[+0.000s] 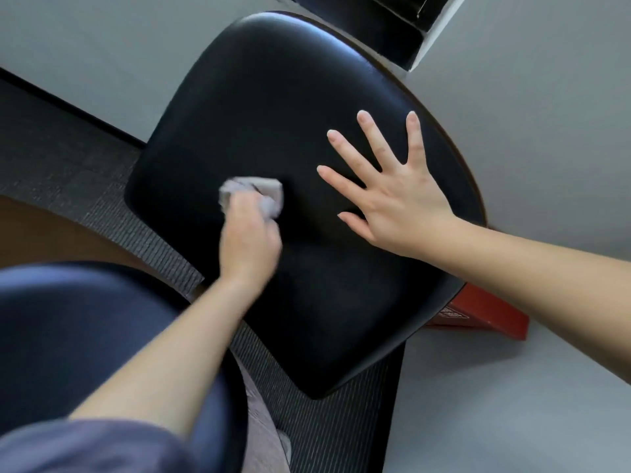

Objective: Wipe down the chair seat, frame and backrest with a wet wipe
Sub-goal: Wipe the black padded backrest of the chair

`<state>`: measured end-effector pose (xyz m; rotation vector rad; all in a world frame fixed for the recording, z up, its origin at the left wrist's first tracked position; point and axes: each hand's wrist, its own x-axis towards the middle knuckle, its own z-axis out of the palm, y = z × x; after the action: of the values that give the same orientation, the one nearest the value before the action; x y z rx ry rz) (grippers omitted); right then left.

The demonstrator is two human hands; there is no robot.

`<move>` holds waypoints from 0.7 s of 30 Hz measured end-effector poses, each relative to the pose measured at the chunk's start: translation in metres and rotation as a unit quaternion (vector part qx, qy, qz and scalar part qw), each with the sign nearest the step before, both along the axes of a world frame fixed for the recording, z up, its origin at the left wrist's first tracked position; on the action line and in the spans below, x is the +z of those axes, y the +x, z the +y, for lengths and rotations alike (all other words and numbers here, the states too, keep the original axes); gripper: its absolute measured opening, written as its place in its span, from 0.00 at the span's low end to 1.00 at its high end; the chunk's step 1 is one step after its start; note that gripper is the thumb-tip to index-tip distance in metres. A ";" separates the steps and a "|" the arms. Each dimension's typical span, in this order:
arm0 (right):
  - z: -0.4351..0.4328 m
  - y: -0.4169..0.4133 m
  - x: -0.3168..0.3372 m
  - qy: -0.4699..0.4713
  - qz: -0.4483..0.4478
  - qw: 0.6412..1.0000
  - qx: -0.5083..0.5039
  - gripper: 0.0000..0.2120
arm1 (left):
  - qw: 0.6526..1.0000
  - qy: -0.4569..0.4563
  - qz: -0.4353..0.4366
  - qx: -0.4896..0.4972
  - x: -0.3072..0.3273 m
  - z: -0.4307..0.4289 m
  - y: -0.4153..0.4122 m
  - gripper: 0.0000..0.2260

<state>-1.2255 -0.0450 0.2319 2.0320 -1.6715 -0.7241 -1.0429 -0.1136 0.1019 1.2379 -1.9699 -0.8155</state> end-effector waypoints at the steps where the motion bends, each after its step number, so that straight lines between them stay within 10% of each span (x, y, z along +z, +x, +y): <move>1: 0.000 -0.001 0.000 -0.001 -0.002 1.000 0.001 0.30 | 0.997 0.041 -0.016 0.062 0.003 -0.026 0.004 0.05; 4: -0.001 -0.002 0.000 -0.003 -0.006 1.000 0.001 0.30 | 0.987 0.081 -0.089 0.106 0.005 -0.055 -0.003 0.09; 15: -0.002 0.004 0.001 0.012 0.016 1.000 -0.009 0.31 | 0.969 -0.020 -0.067 -0.239 -0.022 0.099 -0.004 0.03; 21: -0.026 0.020 -0.017 0.032 0.036 0.998 0.044 0.32 | 0.995 0.080 -0.024 0.060 -0.038 -0.017 0.035 0.02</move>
<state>-1.2053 -0.0712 0.2147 2.0832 -1.5263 -0.8212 -1.0077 -0.1301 0.0644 1.4655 -1.8762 -0.9047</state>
